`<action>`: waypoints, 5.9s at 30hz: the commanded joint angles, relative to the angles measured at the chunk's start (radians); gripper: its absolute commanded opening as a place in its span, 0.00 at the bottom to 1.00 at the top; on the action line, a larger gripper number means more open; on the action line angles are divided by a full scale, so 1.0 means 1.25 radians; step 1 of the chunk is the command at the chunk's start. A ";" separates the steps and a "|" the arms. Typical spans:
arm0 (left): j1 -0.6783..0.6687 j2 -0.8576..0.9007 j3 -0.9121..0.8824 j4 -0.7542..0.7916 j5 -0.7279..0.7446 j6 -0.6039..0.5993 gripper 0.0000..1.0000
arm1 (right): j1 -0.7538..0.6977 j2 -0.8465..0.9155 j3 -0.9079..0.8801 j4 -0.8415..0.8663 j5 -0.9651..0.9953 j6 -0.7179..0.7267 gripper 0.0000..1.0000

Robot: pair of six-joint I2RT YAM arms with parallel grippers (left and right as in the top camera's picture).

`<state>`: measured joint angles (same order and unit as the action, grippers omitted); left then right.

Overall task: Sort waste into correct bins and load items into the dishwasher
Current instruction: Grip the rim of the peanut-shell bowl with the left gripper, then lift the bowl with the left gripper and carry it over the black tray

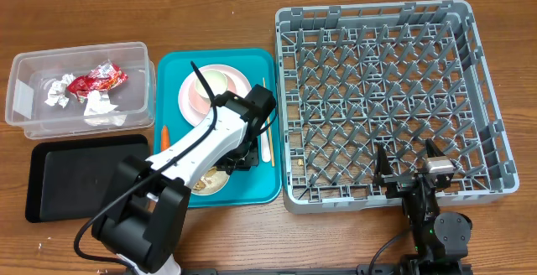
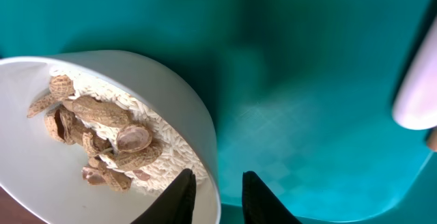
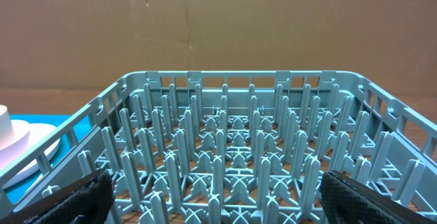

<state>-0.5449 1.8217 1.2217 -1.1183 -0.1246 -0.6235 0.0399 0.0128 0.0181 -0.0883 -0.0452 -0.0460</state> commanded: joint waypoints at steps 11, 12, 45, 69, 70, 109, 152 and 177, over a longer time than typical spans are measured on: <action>-0.004 0.013 -0.007 -0.017 -0.004 -0.010 0.23 | -0.002 -0.006 -0.008 0.006 -0.001 -0.003 1.00; -0.005 0.013 -0.007 -0.018 -0.004 -0.010 0.23 | -0.002 -0.006 -0.008 0.006 -0.001 -0.003 1.00; -0.005 0.013 -0.007 -0.026 0.010 -0.010 0.20 | -0.002 -0.006 -0.008 0.006 -0.001 -0.003 1.00; -0.009 0.013 -0.008 -0.021 0.007 -0.025 0.16 | -0.002 -0.006 -0.008 0.006 -0.001 -0.003 1.00; -0.011 0.013 -0.008 -0.020 0.007 -0.025 0.15 | -0.002 -0.006 -0.008 0.006 -0.001 -0.003 1.00; -0.013 0.013 0.024 -0.048 -0.059 -0.022 0.08 | -0.002 -0.006 -0.008 0.006 -0.001 -0.003 1.00; -0.015 -0.044 -0.007 -0.032 0.008 -0.003 0.04 | -0.002 -0.006 -0.008 0.006 -0.001 -0.003 1.00; 0.562 -0.400 0.009 -0.092 0.207 0.278 0.04 | -0.002 -0.006 -0.008 0.006 -0.001 -0.003 1.00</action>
<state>0.0452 1.3392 1.2129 -1.2415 0.0433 -0.3687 0.0399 0.0128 0.0181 -0.0891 -0.0456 -0.0460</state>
